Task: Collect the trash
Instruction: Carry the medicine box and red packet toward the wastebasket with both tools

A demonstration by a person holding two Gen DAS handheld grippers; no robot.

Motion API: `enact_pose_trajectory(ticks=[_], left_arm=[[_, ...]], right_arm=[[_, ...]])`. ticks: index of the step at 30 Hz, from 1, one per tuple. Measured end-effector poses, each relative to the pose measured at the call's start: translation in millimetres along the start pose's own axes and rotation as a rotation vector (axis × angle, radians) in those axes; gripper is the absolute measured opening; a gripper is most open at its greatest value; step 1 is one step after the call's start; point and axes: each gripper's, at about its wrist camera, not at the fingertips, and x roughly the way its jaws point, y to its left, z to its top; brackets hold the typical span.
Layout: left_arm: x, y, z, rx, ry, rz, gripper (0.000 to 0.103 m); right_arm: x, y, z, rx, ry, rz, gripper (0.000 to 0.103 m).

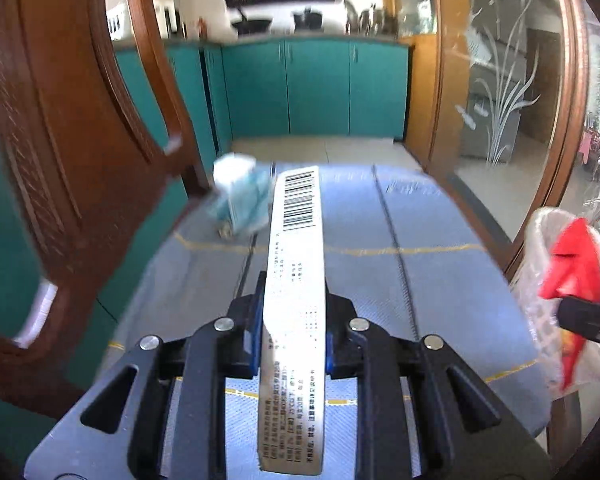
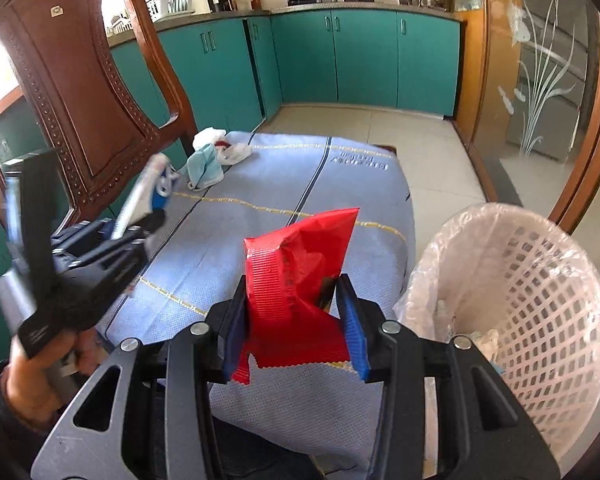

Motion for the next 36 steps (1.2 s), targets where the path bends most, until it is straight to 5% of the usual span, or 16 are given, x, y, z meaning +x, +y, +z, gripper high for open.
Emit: enact_pose_trajectory(ticks=[14, 36], left_arm=[[-81, -11, 7, 0.012, -0.143, 0.049, 0.023], [-110, -1, -2, -0.043, -0.187, 0.075, 0.023]], right_arm=[[-20, 14, 2, -0.062, -0.088, -0.070, 0.043], [-33, 31, -2, -0.094, -0.132, -0.044, 0.043]])
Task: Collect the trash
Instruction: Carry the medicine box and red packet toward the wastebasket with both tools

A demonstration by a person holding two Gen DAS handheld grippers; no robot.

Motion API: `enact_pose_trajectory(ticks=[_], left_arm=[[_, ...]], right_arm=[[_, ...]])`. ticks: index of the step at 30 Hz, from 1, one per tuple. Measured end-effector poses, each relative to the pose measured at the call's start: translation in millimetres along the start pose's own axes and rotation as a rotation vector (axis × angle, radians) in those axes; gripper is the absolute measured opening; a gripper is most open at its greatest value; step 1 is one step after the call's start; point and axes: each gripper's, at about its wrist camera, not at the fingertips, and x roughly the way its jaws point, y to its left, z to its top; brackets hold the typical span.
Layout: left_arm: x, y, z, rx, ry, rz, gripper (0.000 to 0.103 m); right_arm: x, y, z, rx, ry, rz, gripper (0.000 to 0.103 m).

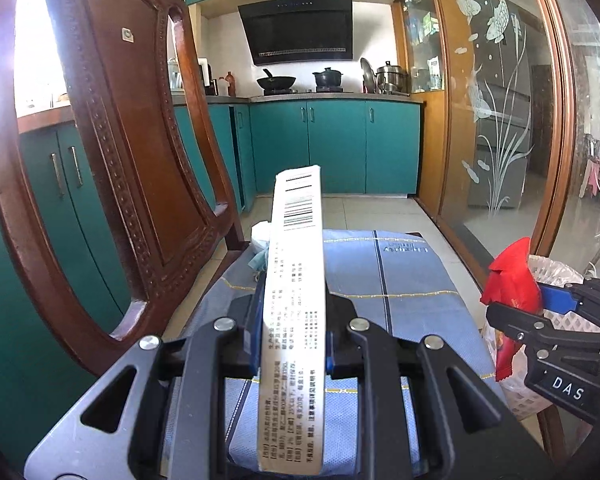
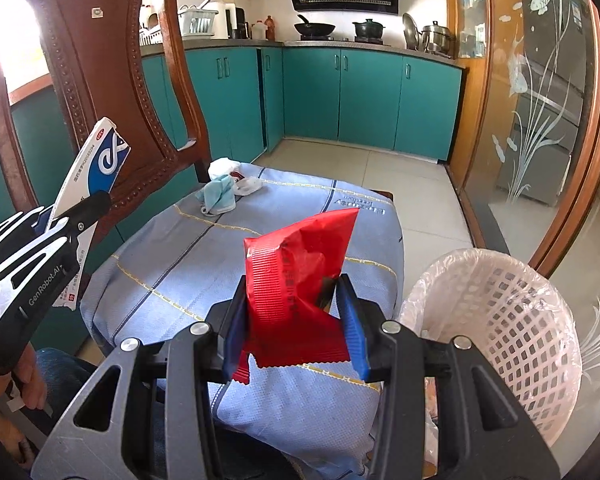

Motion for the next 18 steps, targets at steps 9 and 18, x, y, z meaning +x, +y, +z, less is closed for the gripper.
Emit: enact_pose_trajectory(ticks=[9, 18], left_arm=[[-5, 5, -1, -0.022, -0.006, 0.015, 0.023], [-5, 5, -3, -0.032, 0.003, 0.027, 0.023]], right_arm=[[-2, 11, 0, -0.017, -0.007, 0.012, 0.043], [-4, 15, 2, -0.021, -0.013, 0.015, 0.043]])
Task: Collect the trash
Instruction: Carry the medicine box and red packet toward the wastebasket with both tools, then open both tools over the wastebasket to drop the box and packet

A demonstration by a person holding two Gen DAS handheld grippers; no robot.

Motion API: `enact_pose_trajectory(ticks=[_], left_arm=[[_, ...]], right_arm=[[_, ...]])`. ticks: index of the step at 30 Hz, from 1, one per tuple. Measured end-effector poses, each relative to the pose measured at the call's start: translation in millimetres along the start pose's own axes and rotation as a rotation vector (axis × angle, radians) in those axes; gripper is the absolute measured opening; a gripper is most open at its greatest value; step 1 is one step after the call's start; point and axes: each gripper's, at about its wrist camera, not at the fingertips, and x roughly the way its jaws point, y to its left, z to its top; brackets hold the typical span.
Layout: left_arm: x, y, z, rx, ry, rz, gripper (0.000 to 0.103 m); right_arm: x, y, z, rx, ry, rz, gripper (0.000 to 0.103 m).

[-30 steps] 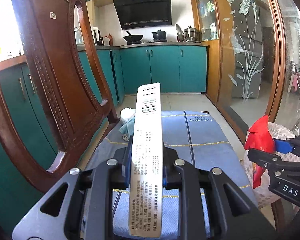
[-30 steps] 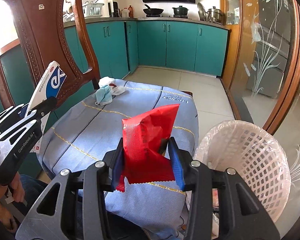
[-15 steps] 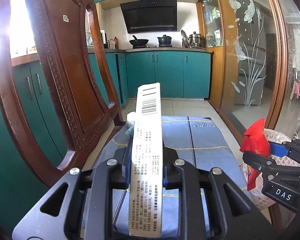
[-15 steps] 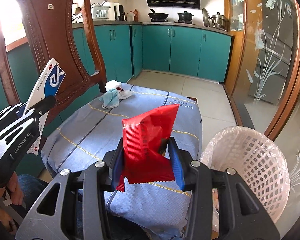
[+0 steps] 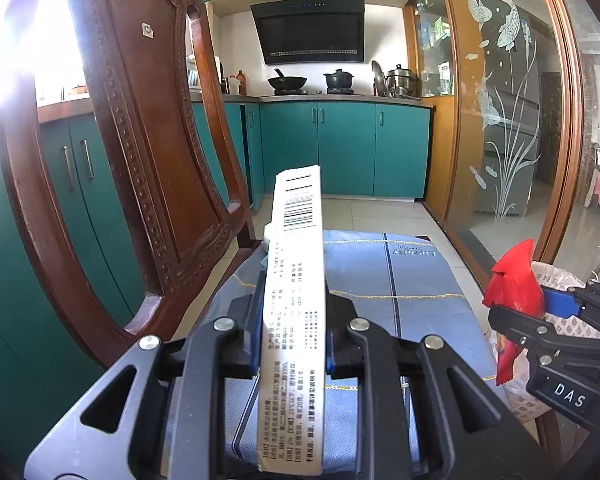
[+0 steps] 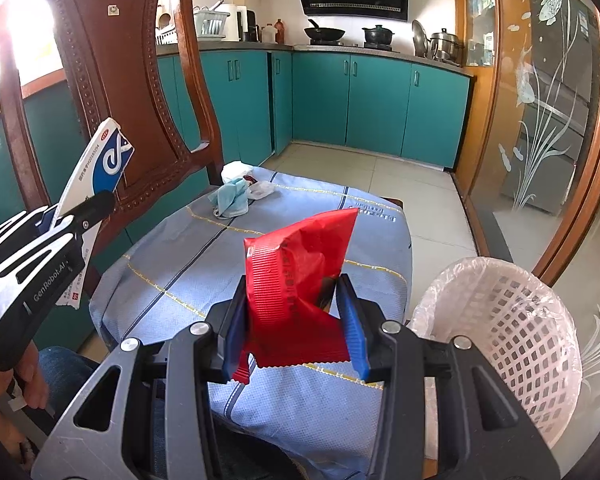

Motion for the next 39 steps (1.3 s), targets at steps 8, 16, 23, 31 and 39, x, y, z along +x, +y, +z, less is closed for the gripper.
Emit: enact_pose_trajectory(ticks=[8, 16, 23, 31, 39], left_arm=[[-2, 1, 0, -0.009, -0.006, 0.008, 0.023], [-5, -2, -1, -0.005, -0.010, 0.012, 0.023], [-4, -3, -2, 0.000, -0.004, 0.009, 0.023], [3, -34, 8, 0.045, 0.022, -0.160, 0.023], [35, -123, 8, 0.094, 0.133, -0.562, 0.023]], right_arm=[[-1, -1, 1, -0.001, -0.010, -0.013, 0.043], [-2, -2, 1, 0.001, -0.013, -0.012, 0.043], [0, -2, 0, 0.002, -0.010, -0.014, 0.043], [-22, -41, 7, 0.055, -0.071, -0.081, 0.043], [-64, -143, -23, 0.203, -0.068, -0.288, 0.043]])
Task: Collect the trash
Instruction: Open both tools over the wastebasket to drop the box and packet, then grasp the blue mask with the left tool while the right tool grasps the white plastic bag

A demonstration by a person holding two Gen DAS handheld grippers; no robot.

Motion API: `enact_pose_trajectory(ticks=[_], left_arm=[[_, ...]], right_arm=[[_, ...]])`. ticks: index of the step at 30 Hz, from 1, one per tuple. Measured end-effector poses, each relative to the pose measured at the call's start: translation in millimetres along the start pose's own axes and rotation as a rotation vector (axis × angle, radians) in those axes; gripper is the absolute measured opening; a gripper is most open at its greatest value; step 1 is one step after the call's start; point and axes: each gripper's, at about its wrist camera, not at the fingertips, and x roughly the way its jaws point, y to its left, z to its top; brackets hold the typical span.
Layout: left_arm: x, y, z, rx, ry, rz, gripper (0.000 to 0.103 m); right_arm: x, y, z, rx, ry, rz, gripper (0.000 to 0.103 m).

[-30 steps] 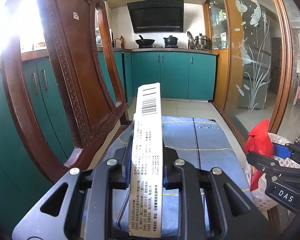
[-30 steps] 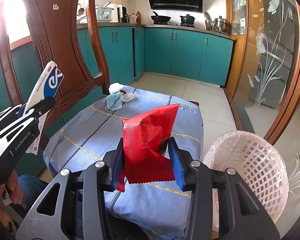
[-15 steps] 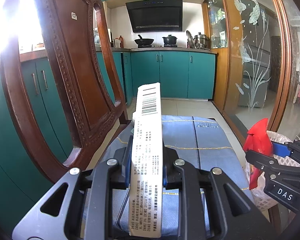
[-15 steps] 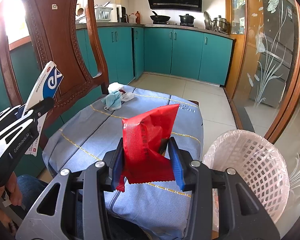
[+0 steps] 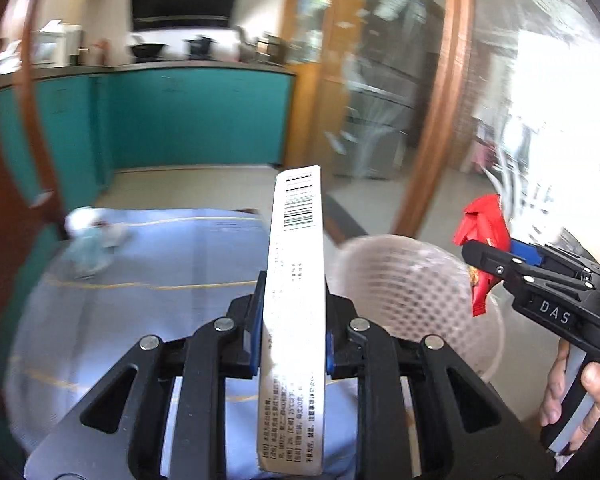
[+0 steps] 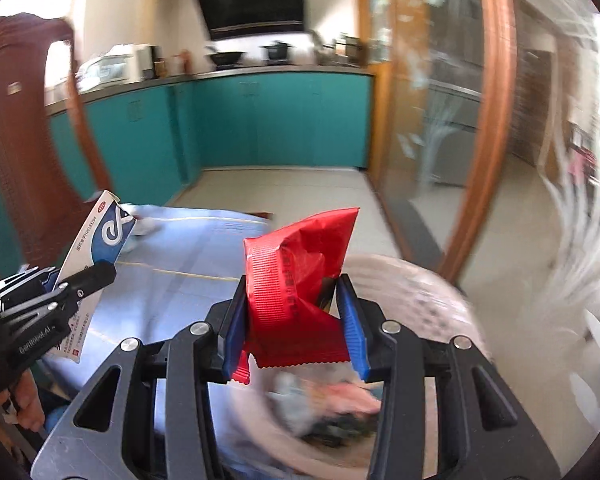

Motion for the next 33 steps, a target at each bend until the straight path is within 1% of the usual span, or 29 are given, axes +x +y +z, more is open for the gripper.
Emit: enact_pose_trajectory(ticks=[3, 5, 8, 9, 10, 11, 12, 13, 14, 15, 16, 17, 18, 20, 23, 24, 25, 26, 27, 28, 29, 30, 31, 33], left_arm=[[35, -31, 5, 0.017, 0.055, -0.125, 0.023], [54, -48, 5, 0.034, 0.089, -0.190, 0.023], [78, -71, 0, 0.074, 0.140, -0.243, 0.023], [85, -76, -2, 0.084, 0.159, -0.257, 0.026], [91, -80, -4, 0.097, 0.180, -0.267, 0.031], [94, -80, -6, 0.107, 0.190, -0.259, 0.044], [96, -81, -5, 0.108, 0.188, -0.250, 0.054], [95, -75, -6, 0.101, 0.181, -0.241, 0.057], [94, -66, -5, 0.092, 0.177, -0.223, 0.058], [92, -54, -4, 0.084, 0.170, -0.188, 0.059], [90, -44, -3, 0.078, 0.161, -0.157, 0.060], [87, -27, -1, 0.065, 0.138, -0.120, 0.061], [87, -17, 0, 0.058, 0.132, -0.090, 0.062], [85, 23, 5, 0.026, 0.115, 0.029, 0.063], [93, 82, 11, -0.020, 0.111, 0.247, 0.068], [97, 106, 14, -0.053, 0.114, 0.327, 0.072], [102, 136, 16, -0.113, 0.109, 0.403, 0.075], [107, 161, 18, -0.167, 0.099, 0.449, 0.080], [111, 185, 18, -0.213, 0.087, 0.489, 0.083], [119, 206, 18, -0.250, 0.088, 0.527, 0.083], [126, 222, 18, -0.274, 0.100, 0.548, 0.083], [132, 233, 18, -0.290, 0.111, 0.552, 0.083], [146, 249, 17, -0.305, 0.133, 0.545, 0.083], [161, 266, 13, -0.309, 0.172, 0.543, 0.082]], right_arm=[[-1, -38, -9, 0.046, 0.020, -0.075, 0.043], [-1, -56, -15, 0.073, 0.038, -0.107, 0.043], [3, -74, -23, 0.097, 0.066, -0.134, 0.043], [7, -77, -26, 0.101, 0.079, -0.141, 0.043], [9, -78, -28, 0.101, 0.085, -0.143, 0.043], [13, -77, -29, 0.101, 0.094, -0.146, 0.043], [17, -77, -29, 0.100, 0.102, -0.146, 0.046], [22, -77, -30, 0.101, 0.112, -0.142, 0.047], [28, -75, -31, 0.102, 0.122, -0.138, 0.053], [32, -73, -32, 0.102, 0.132, -0.135, 0.059], [38, -71, -33, 0.103, 0.145, -0.126, 0.062], [42, -69, -34, 0.104, 0.154, -0.121, 0.068], [47, -65, -34, 0.103, 0.161, -0.118, 0.072], [56, -55, -31, 0.096, 0.163, -0.107, 0.075], [67, -40, -19, 0.085, 0.157, -0.077, 0.075], [70, -35, -13, 0.080, 0.153, -0.062, 0.076], [75, -25, -5, 0.073, 0.148, -0.037, 0.077], [78, -17, 2, 0.064, 0.145, -0.018, 0.079], [86, -4, 14, 0.047, 0.148, 0.012, 0.080], [90, 3, 23, 0.037, 0.153, 0.034, 0.080], [98, 17, 35, 0.022, 0.155, 0.069, 0.080], [107, 32, 48, 0.005, 0.150, 0.103, 0.081], [113, 42, 56, -0.009, 0.145, 0.118, 0.081], [128, 65, 73, -0.041, 0.140, 0.132, 0.081]])
